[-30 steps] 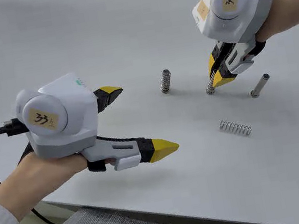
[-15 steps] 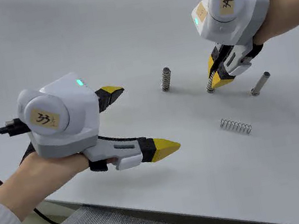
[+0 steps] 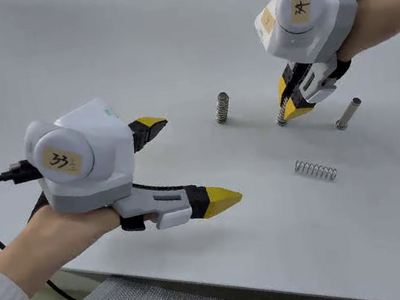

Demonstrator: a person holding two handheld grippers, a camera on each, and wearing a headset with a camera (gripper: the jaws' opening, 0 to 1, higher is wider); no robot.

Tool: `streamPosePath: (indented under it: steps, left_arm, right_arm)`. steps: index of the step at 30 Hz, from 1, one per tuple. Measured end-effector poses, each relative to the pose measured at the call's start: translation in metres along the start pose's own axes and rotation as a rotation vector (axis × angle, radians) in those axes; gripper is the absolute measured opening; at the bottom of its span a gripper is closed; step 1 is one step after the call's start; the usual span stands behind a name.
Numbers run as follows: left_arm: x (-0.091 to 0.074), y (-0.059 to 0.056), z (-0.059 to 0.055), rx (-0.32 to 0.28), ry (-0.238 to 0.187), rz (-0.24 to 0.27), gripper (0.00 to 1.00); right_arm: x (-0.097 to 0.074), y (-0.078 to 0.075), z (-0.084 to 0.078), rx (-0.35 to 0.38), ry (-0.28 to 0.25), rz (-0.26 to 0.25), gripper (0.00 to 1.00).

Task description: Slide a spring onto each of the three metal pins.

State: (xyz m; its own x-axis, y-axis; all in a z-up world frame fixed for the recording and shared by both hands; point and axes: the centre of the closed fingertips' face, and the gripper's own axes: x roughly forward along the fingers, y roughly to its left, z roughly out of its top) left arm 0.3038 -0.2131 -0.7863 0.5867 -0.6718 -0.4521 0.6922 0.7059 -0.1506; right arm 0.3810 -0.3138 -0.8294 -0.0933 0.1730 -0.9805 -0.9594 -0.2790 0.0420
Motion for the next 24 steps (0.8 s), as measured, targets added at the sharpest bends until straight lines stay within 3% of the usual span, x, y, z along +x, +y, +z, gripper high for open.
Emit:
streamPosePath:
  steps: [2, 7, 12, 24]
  left_arm:
    - [0.000, 0.000, 0.000, 0.000, 0.000, -0.001, 0.91]
    - [0.000, -0.001, 0.000, 0.002, 0.001, -0.001, 0.91]
    - [0.000, -0.002, 0.001, 0.002, -0.002, -0.005, 0.91]
    - [0.000, -0.002, 0.005, 0.012, -0.007, -0.005, 0.91]
  right_arm:
    - [0.000, 0.000, -0.001, -0.002, 0.004, -0.005, 0.09]
    - [0.000, -0.002, -0.002, 0.016, -0.006, -0.009, 0.23]
    - [-0.001, -0.005, 0.002, 0.048, -0.050, -0.021, 0.47]
    - [-0.003, -0.008, 0.011, 0.108, -0.141, -0.051, 0.87]
